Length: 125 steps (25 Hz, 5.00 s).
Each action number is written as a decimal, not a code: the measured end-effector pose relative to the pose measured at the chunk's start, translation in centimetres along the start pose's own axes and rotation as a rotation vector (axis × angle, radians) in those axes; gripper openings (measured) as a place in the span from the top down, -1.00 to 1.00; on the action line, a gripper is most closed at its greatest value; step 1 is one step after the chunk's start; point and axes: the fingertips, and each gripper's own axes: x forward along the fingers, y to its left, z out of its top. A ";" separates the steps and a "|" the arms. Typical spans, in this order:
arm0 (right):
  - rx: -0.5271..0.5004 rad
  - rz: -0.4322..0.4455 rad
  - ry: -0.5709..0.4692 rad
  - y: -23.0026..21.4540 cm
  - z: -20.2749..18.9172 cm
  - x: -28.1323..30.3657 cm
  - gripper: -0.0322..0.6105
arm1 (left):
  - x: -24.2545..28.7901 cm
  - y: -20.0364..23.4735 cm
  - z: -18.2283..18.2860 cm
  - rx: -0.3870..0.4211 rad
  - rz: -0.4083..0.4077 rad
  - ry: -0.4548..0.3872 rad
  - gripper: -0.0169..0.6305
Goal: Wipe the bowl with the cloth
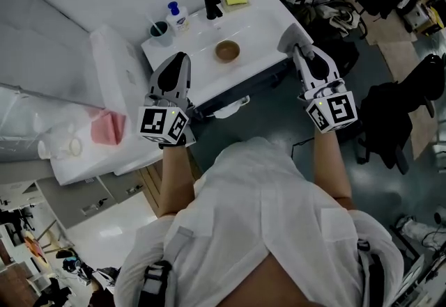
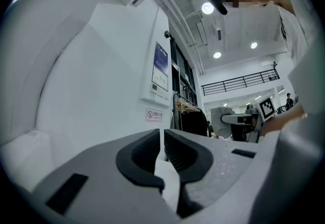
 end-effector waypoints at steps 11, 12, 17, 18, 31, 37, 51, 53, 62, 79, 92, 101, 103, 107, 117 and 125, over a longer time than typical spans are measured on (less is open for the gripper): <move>0.030 0.065 0.061 -2.3 -4.3 4.5 0.76 | 3.3 1.7 -2.9 -0.021 0.029 0.063 0.85; 0.037 0.083 0.065 -2.4 -4.8 5.5 0.76 | 3.8 2.3 -3.2 -0.022 0.038 0.071 0.85; 0.053 0.158 0.090 -3.9 -7.3 10.9 0.76 | 7.2 4.6 -5.0 -0.039 0.068 0.110 0.85; 0.054 0.170 0.095 -4.3 -7.8 11.9 0.76 | 8.0 5.1 -5.4 -0.044 0.075 0.117 0.85; 0.093 0.308 0.160 -8.6 -13.9 21.4 0.76 | 16.0 8.5 -13.1 -0.089 0.115 0.237 0.84; 0.088 0.386 0.159 -9.4 -15.3 22.9 0.76 | 17.9 8.4 -18.7 -0.098 0.134 0.351 0.84; 0.101 0.440 0.182 -9.8 -17.2 23.2 0.76 | 19.3 8.2 -33.2 -0.203 0.088 0.730 0.65; 0.104 0.438 0.190 -9.5 -17.4 23.1 0.76 | 19.0 8.4 -35.4 -0.212 0.074 0.802 0.65; 0.100 0.420 0.243 -9.5 -18.9 23.0 0.76 | 18.9 8.5 -42.6 -0.280 0.014 1.001 0.51; 0.106 0.409 0.315 -9.9 -20.8 22.6 0.76 | 18.0 7.6 -48.3 -0.291 -0.027 1.233 0.69; 0.099 0.538 0.361 -6.0 -22.9 22.6 0.76 | 19.8 6.0 -41.2 -0.341 0.042 1.190 0.89; -0.059 0.724 0.424 -2.3 -25.2 22.2 0.76 | 22.8 5.0 -32.8 -0.274 0.006 1.161 0.89; -0.077 0.752 0.441 -1.8 -25.8 22.0 0.76 | 22.8 5.0 -32.1 -0.254 0.015 1.173 0.89; -0.242 0.836 0.505 -0.5 -27.5 20.8 0.76 | 22.4 4.7 -31.6 -0.257 0.006 1.202 0.89; -0.749 1.238 0.588 5.0 -31.3 16.7 0.76 | 22.2 4.2 -31.4 -0.262 -0.033 1.241 0.89; -0.540 1.227 0.658 7.1 -30.3 17.9 0.76 | 22.9 3.4 -30.7 -0.227 -0.056 1.228 0.90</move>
